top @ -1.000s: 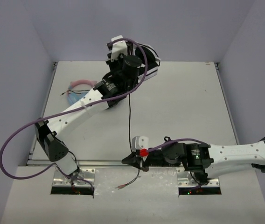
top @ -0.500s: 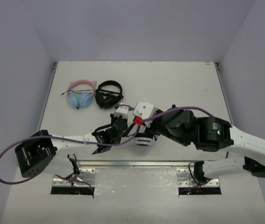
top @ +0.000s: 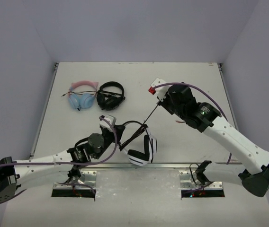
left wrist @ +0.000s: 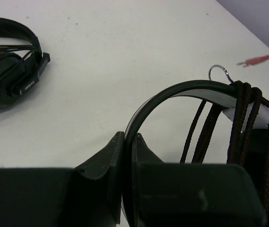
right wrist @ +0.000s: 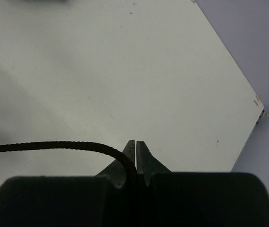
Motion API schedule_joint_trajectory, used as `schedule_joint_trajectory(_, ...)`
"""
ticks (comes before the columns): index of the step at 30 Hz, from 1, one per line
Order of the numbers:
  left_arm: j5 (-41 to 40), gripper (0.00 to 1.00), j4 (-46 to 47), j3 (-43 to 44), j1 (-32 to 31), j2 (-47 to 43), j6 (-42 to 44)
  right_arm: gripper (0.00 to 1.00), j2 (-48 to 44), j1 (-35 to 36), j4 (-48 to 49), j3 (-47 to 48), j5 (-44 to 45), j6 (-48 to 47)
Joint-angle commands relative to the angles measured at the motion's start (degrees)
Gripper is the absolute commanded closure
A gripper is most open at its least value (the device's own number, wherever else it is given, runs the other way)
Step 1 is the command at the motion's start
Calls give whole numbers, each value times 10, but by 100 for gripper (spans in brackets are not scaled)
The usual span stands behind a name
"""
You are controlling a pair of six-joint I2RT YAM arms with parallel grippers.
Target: Wrap the headphones
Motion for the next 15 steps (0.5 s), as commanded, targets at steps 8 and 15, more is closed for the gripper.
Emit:
schedule_joint_trajectory(8, -6, 100, -267, 231, -6, -106, -104, 99, -6, -96, 149, -120, -141, 58)
schedule_joint_trajectory(15, 26, 100, -293, 436, -6, -32, -137, 71, -40, -95, 325, -258, -336, 213)
